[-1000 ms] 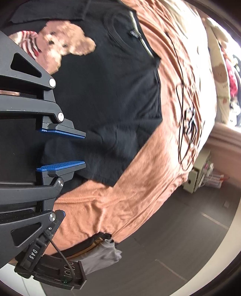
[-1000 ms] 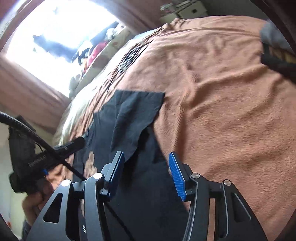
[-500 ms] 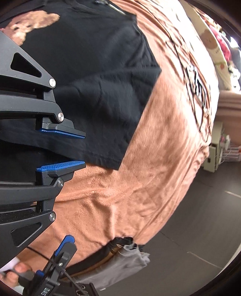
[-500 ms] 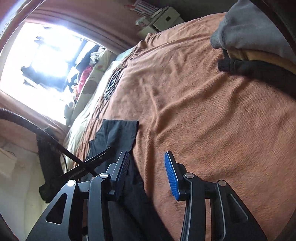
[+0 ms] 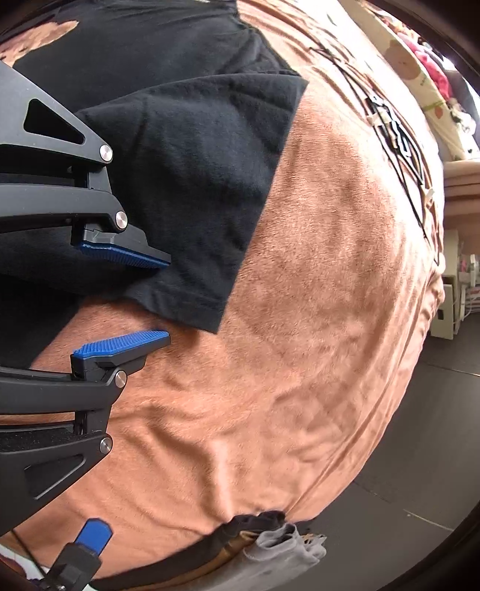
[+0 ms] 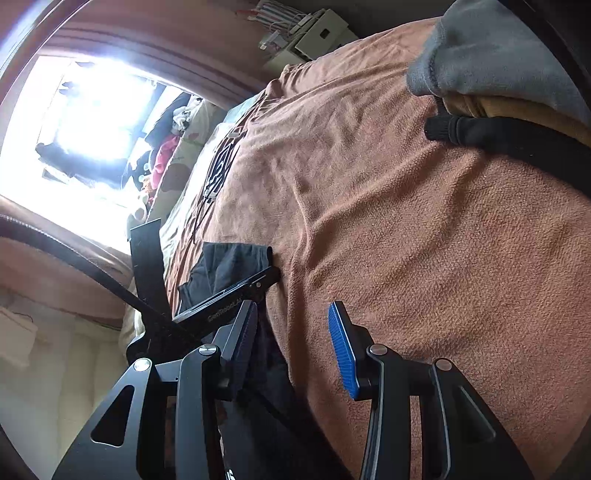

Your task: Fold small clothes

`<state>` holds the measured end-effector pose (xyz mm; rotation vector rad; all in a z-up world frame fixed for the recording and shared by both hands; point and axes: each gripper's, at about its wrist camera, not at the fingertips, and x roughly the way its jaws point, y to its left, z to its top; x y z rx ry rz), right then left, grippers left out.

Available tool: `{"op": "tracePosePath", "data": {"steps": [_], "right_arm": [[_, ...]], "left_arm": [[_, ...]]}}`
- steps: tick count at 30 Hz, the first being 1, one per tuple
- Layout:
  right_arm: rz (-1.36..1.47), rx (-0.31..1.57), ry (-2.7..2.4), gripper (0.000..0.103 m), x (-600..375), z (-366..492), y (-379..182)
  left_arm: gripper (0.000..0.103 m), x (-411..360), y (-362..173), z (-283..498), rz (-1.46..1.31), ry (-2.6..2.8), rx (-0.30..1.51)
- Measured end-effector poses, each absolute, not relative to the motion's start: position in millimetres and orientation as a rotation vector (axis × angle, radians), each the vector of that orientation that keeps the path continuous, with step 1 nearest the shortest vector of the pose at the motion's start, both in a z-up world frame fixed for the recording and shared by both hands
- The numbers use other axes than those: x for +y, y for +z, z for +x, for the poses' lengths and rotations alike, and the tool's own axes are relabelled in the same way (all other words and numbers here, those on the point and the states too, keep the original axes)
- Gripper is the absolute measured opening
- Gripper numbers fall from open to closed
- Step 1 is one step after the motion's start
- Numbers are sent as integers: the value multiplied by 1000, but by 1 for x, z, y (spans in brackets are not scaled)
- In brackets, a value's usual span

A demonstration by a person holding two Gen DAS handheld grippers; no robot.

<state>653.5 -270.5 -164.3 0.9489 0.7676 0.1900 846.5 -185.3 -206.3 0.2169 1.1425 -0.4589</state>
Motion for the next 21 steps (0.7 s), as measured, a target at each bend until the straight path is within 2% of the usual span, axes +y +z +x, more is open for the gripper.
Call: {"op": "tracePosePath", "data": {"steps": [4,5,6,7,21], "right_arm": [[938,774,191,38,-270,658,-166],[938,774,196,38,-269,658,-166],[937,774,202,38,-268,659,-166],[932,768,216,38,-267,660,-164],[838,742,330,38,-240,678,-163]], "left_arm": [[37,-181,-207,853,194,-448,1129],[30,-179,-206,855,176,-447,1125],[16,-176,-205,857,162,-441,1119],[12,-174,-204,858,155,-436,1115],[10,-84,-138,839,27,-372,1007]]}}
